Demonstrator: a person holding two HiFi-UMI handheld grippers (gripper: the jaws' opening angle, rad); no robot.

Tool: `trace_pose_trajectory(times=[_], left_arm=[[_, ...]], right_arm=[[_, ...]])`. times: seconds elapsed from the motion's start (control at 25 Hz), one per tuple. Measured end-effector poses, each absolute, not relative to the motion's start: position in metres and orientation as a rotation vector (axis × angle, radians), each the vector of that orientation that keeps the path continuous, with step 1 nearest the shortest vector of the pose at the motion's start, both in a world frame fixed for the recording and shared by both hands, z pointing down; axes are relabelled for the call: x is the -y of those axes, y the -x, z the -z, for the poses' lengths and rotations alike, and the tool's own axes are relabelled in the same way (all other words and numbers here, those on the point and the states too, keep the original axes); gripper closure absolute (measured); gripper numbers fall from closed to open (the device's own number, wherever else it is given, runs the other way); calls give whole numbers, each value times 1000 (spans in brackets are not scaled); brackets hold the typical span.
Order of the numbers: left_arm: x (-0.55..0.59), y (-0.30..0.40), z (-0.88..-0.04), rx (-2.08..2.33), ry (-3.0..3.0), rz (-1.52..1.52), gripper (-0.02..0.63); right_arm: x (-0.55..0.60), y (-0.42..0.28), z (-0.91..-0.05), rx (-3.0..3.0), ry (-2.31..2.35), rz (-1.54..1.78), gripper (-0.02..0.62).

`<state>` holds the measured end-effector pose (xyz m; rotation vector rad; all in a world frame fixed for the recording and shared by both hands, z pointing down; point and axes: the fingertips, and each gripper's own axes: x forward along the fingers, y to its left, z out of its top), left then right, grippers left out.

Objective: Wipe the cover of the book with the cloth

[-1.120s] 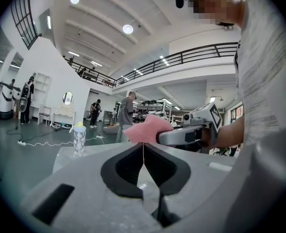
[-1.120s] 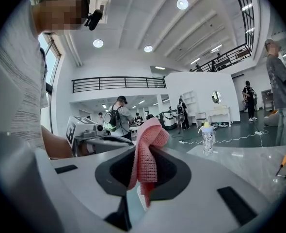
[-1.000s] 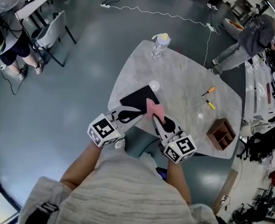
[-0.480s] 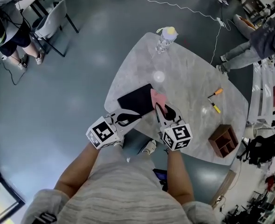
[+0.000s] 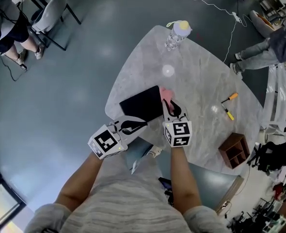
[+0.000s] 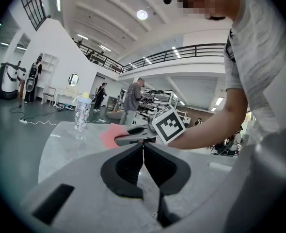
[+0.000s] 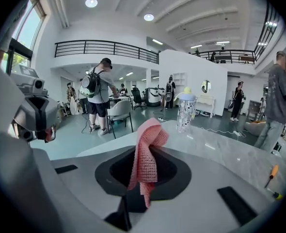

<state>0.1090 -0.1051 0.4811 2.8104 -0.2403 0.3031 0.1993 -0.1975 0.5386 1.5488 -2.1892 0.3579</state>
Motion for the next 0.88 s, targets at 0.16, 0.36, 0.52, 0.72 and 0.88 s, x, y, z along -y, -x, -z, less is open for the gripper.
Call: trace_pose_trajectory(times=[0.16,0.36,0.52,0.72,0.88], left_arm=[[111,-108,-491,260,-2797,-301,589],[119,-103,-492,288,-2771,-309,589],[124,-99,-495,301,-2762,-311,589],[126,-96,-500,306,-2763,-303,589],[128,-92,-500,316,-2743,-313,589]], right_arm=[[210,-204,-553,2146,-1544,-345,546],[223,-209,-568,2090,-1542,-317,546],[231,-207,-578,2049,-1534,-285,546],[238,-204,-592,2003,-1535,-296,546],[239,-203,-609,1955,-1516,-305,546]])
